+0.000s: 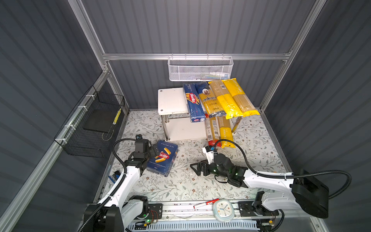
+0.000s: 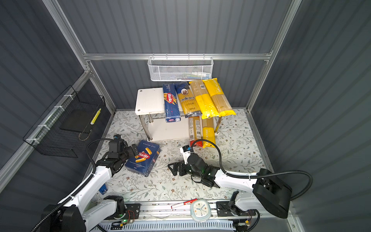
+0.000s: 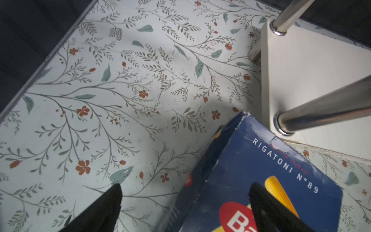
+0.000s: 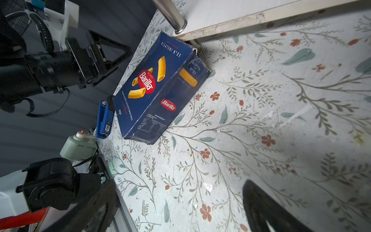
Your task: Place and organize the pasta boxes and bags onto the shelf
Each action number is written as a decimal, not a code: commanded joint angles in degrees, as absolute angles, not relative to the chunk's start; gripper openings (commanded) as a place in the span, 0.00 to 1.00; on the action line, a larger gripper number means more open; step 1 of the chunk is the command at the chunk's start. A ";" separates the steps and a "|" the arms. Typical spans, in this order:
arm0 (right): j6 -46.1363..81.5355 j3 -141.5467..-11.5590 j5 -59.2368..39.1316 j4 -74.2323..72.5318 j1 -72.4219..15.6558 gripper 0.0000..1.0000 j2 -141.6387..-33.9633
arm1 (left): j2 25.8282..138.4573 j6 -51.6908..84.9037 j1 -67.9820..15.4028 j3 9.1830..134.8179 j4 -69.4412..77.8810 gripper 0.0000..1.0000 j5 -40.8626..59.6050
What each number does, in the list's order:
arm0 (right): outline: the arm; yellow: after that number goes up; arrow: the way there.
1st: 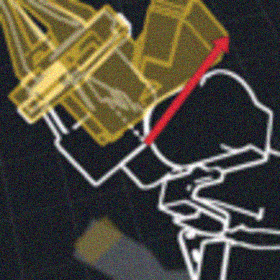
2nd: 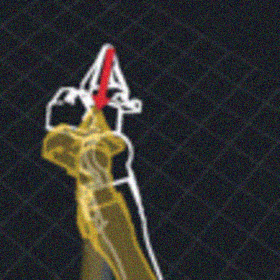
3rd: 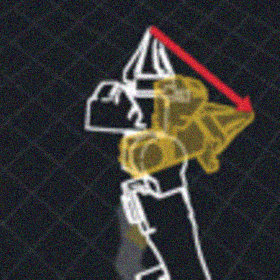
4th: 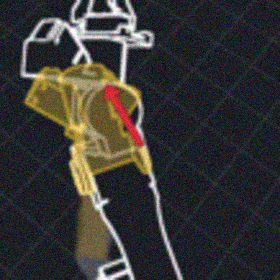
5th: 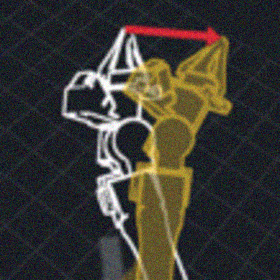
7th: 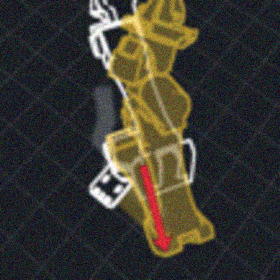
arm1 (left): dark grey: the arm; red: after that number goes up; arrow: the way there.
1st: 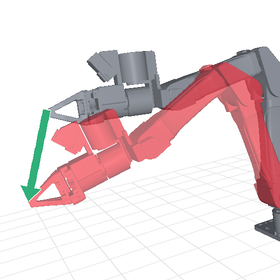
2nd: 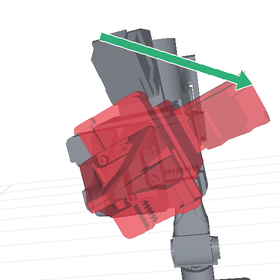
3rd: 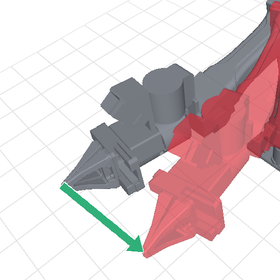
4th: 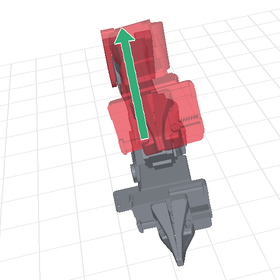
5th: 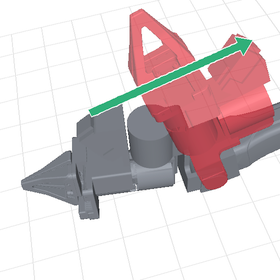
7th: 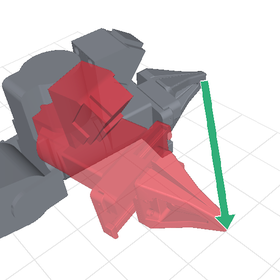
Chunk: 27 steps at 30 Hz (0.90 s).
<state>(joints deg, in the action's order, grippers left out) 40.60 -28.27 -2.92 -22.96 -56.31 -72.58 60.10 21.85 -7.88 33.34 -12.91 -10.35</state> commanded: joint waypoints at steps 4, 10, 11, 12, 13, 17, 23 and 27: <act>42.10 -24.86 3.08 -18.79 -56.38 0.99 -65.99 | 63.93 24.09 -7.82 31.60 -10.56 1.00 0.12; 41.03 -25.60 5.45 -8.12 -56.39 0.99 -60.36 | 63.45 24.16 -7.82 30.42 -10.27 1.00 4.90; 40.62 -24.94 5.42 -8.19 -56.43 0.99 -59.44 | 62.85 24.38 -7.82 30.33 -10.71 1.00 5.60; 40.53 -24.20 5.52 -8.70 -56.40 0.99 -58.60 | 62.40 24.81 -7.82 30.17 -10.89 1.00 6.69; 39.99 -23.38 6.04 -9.39 -56.41 0.99 -57.60 | 61.90 25.34 -7.90 29.85 -11.19 1.00 7.96; 41.66 -21.09 9.70 -9.28 -56.07 0.99 -54.53 | 59.78 29.40 -8.53 26.90 -10.26 1.00 13.25; 40.61 -22.32 6.97 -9.01 -55.81 0.99 -57.15 | 55.46 33.01 -18.76 25.66 -13.59 1.00 6.69; 41.27 -25.02 5.31 -9.05 -55.81 0.99 -62.64 | 52.07 35.83 -20.21 23.88 -11.87 1.00 10.01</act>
